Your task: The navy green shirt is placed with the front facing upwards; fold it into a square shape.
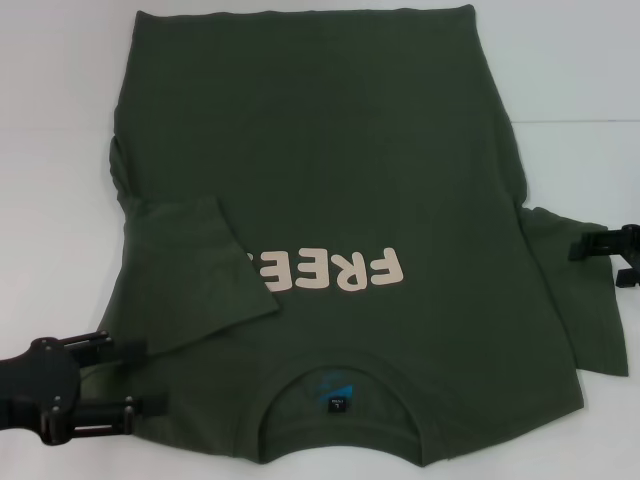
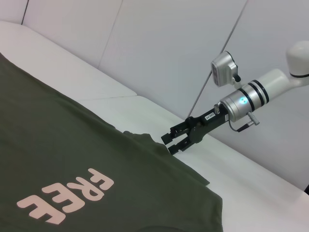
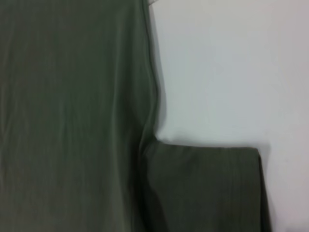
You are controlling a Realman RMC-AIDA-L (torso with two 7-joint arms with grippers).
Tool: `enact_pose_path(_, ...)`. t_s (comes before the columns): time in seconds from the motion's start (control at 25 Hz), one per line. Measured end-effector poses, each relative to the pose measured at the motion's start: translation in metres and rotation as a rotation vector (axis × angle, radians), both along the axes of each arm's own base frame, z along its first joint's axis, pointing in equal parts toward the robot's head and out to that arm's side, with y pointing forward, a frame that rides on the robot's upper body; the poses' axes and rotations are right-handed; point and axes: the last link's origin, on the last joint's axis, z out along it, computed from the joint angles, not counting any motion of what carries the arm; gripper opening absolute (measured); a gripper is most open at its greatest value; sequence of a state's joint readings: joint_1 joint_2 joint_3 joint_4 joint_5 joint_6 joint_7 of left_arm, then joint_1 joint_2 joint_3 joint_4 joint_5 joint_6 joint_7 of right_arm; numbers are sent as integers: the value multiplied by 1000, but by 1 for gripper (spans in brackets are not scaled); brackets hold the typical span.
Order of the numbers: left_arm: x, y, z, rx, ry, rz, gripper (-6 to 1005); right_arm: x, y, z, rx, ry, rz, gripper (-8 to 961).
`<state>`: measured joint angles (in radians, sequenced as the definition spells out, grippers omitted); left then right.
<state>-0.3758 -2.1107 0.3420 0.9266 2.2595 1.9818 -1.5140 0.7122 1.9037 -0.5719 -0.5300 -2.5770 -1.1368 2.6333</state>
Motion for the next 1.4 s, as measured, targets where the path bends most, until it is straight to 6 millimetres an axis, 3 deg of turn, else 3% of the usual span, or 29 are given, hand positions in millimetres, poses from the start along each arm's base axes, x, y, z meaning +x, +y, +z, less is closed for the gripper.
enact_pose_path(1.4, 1, 2, -2, 4, -4, -5, 847, -8, 2, -12, 35, 67, 21, 914)
